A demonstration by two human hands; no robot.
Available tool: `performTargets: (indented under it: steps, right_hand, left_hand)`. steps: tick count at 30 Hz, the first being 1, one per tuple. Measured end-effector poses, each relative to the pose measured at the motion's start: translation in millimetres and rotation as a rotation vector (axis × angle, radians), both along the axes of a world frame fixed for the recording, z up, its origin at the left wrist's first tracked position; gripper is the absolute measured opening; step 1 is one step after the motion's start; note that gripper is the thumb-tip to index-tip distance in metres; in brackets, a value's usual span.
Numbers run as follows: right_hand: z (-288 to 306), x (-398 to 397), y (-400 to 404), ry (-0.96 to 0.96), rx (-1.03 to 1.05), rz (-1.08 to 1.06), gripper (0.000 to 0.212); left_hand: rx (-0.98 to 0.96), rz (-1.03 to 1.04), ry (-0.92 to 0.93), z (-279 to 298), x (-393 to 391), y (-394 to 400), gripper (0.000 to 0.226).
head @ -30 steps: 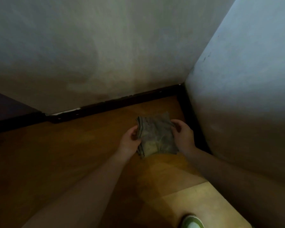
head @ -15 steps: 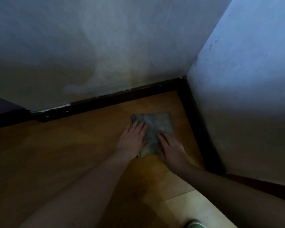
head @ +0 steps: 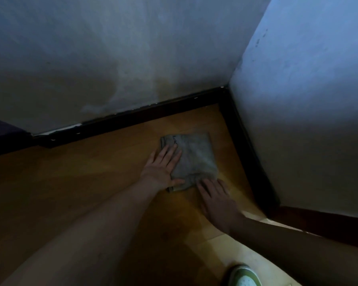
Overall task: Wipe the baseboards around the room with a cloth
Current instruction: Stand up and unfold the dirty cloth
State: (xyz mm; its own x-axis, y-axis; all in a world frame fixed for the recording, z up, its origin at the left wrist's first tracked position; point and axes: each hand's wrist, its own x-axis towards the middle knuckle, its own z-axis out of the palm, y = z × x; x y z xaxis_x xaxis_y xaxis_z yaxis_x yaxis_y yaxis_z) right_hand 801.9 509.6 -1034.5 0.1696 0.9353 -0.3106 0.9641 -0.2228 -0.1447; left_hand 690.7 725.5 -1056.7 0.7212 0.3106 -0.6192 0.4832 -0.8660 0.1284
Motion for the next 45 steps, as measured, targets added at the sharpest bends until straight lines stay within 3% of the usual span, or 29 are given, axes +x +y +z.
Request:
performTargets:
  steps: [3,8,11,15,17,22,27,30,36,45]
  right_hand:
    - [3,9,-8,-0.032,0.022,0.055,0.061]
    - [5,13,10,0.006,0.054,0.088,0.032]
    - [9,17,16,-0.015,0.114,0.109,0.026]
    - [5,12,16,0.053,0.078,0.03,0.048]
    - [4,7,17,0.056,0.014,0.025,0.054]
    - [6,14,33,0.088,0.025,-0.077,0.035]
    - [10,20,54,0.219,0.025,-0.269,0.063]
    - [7,13,70,0.277,-0.072,-0.285,0.067]
    - [1,4,92,0.239,-0.212,-0.408,0.068]
    - [-14,52,114,0.122,-0.21,-0.369,0.067]
  left_hand:
    - [-0.011,-0.007,-0.001,-1,0,1,0.101]
    - [0.018,-0.045,-0.03,6,-2,2,0.105]
    - [0.049,-0.04,-0.094,13,-3,2,0.095]
    - [0.133,-0.054,-0.258,11,-5,-15,0.074]
    - [0.095,-0.016,-0.232,5,-11,-25,0.076]
    - [0.096,-0.064,-0.157,-4,-23,-24,0.085]
    - [0.08,-0.146,-0.137,2,-16,-6,0.102]
    - [0.036,-0.067,-0.153,1,-14,-6,0.093]
    - [0.042,-0.091,-0.116,2,0,0,0.1]
    - [0.007,0.014,-0.058,17,55,-1,0.103]
